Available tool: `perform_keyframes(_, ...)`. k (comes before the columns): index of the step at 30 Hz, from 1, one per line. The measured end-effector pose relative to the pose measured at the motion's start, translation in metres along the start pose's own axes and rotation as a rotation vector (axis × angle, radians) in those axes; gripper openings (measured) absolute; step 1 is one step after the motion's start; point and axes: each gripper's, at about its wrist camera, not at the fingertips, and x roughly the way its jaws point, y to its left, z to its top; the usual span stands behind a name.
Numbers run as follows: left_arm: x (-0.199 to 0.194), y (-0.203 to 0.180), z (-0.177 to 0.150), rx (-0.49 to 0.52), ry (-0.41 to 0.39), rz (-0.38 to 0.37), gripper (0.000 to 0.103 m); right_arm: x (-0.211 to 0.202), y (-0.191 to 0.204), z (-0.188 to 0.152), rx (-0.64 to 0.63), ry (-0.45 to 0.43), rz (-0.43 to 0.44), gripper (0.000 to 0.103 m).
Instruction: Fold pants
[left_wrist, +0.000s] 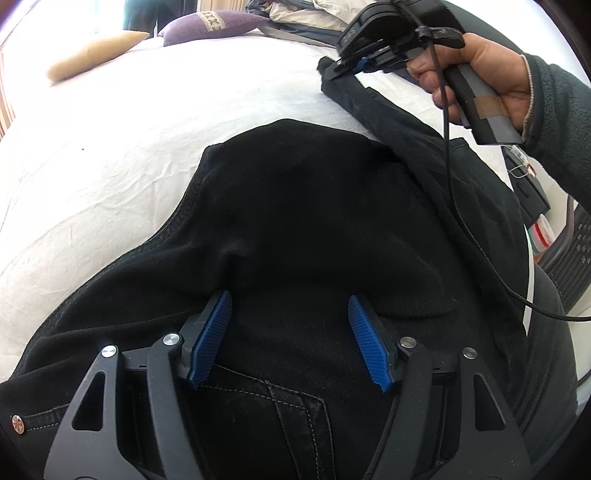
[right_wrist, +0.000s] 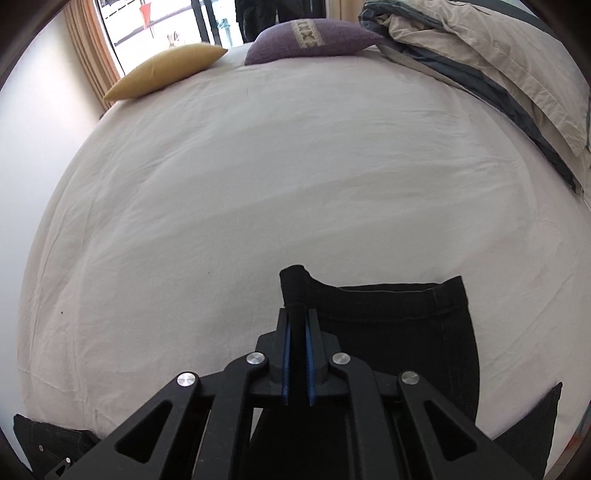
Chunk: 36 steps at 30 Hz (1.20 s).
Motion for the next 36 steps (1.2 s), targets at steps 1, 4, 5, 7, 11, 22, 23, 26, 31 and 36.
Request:
perform_keyframes(1, 0.0, 0.0, 0.0, 0.0, 0.0, 0.0, 0.065, -0.012, -0.01, -0.002, 0.037, -0.033, 0.006, 0.007)
perform_keyframes(4, 0.003, -0.003, 0.003, 0.003, 0.001, 0.006, 0.065, -0.047, -0.044, -0.019, 0.148, -0.123, 0.021, 0.004)
perform_keyframes(5, 0.003, -0.003, 0.003, 0.004, 0.001, 0.008, 0.065, -0.06, -0.057, -0.027, 0.187, -0.15, 0.023, 0.003)
perform_keyframes(7, 0.005, -0.006, 0.004, 0.005, 0.0, 0.011, 0.065, -0.083, -0.081, -0.046, 0.256, -0.202, 0.017, 0.003)
perform_keyframes(11, 0.006, -0.01, 0.004, 0.014, 0.001, 0.03, 0.066, -0.118, -0.136, -0.095, 0.4, -0.271, -0.011, 0.003)
perform_keyframes(22, 0.007, -0.018, 0.007, 0.021, 0.017, 0.068, 0.067, -0.143, -0.242, -0.204, 0.743, -0.327, 0.022, 0.003)
perform_keyframes(23, 0.008, -0.021, 0.009, 0.021, 0.019, 0.072, 0.067, -0.145, -0.25, -0.214, 0.773, -0.332, 0.023, 0.003)
perform_keyframes(26, 0.01, -0.022, 0.011, 0.02, 0.023, 0.08, 0.067, -0.143, -0.269, -0.237, 0.845, -0.332, 0.035, 0.003)
perform_keyframes(31, 0.02, -0.025, 0.014, 0.019, 0.023, 0.1, 0.07, -0.139, -0.288, -0.268, 0.91, -0.326, 0.025, 0.003)
perform_keyframes(36, 0.02, -0.032, 0.019, 0.027, 0.027, 0.131, 0.08, -0.136, -0.289, -0.282, 0.935, -0.328, 0.009, 0.003)
